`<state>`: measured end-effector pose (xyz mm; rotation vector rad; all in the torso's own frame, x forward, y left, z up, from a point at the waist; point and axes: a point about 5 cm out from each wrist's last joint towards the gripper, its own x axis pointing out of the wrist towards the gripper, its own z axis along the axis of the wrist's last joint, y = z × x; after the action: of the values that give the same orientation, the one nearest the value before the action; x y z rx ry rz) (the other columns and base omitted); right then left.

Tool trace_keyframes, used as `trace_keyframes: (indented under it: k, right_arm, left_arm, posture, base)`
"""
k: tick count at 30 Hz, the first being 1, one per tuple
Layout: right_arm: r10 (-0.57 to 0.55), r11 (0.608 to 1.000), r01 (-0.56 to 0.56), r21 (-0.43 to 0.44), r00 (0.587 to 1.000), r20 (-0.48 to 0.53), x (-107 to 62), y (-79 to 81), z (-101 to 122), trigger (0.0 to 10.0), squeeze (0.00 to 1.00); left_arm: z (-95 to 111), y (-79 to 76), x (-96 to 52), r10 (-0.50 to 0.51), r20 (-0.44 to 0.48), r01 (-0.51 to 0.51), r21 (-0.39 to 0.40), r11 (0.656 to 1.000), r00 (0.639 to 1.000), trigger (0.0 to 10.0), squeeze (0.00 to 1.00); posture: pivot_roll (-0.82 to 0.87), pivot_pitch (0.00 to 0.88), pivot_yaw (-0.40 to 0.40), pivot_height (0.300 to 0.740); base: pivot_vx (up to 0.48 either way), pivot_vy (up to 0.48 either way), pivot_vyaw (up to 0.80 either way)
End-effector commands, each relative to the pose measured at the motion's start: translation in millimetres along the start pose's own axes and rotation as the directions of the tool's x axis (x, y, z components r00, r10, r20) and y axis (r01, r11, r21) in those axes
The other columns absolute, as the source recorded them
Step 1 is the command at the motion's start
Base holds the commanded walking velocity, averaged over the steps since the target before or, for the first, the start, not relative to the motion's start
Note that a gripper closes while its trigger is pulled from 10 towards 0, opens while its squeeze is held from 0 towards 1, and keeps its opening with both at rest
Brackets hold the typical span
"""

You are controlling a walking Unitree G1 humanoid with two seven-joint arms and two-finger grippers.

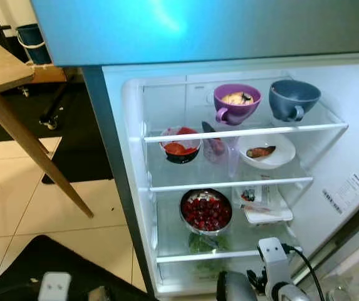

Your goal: Restocking fridge

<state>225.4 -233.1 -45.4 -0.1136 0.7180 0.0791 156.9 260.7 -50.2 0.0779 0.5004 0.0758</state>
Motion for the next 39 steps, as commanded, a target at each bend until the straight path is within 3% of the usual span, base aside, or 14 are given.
trace_keyframes:
  k: [1, 13, 39]
  right_arm:
    - [-0.002, 1.0, 0.002, -0.001, 1.0, 0.01, -0.2, -0.5, 1, 10.0, 0.0]
    - [0.016, 1.0, -0.016, 0.007, 0.998, 0.063, 1.4, -1.0, 11, 10.0, 0.0]
    - [0.025, 1.0, -0.025, -0.003, 0.996, 0.082, 1.5, -2.3, 15, 10.0, 0.0]
  left_arm:
    - [3, 9.7, -0.7, 0.033, 0.013, -0.034, 0.002, 0.999, 0.999, 10.0, 0.0]
    - [34, 17.4, 14.8, 0.065, 0.133, -0.065, -0.007, 0.998, 0.989, 10.0, 0.0]
    - [36, 9.5, 19.4, 0.051, 0.142, -0.048, -0.024, 0.999, 0.989, 10.0, 0.0]
  posture:
    - [0.03, 0.047, 0.022, 0.452]
    - [0.03, 0.046, 0.022, 0.481]
    - [0.02, 0.043, 0.023, 0.586]
  base:
    - [0.0, 0.0, 0.0]
    - [0.0, 0.0, 0.0]
    - [0.0, 0.0, 0.0]
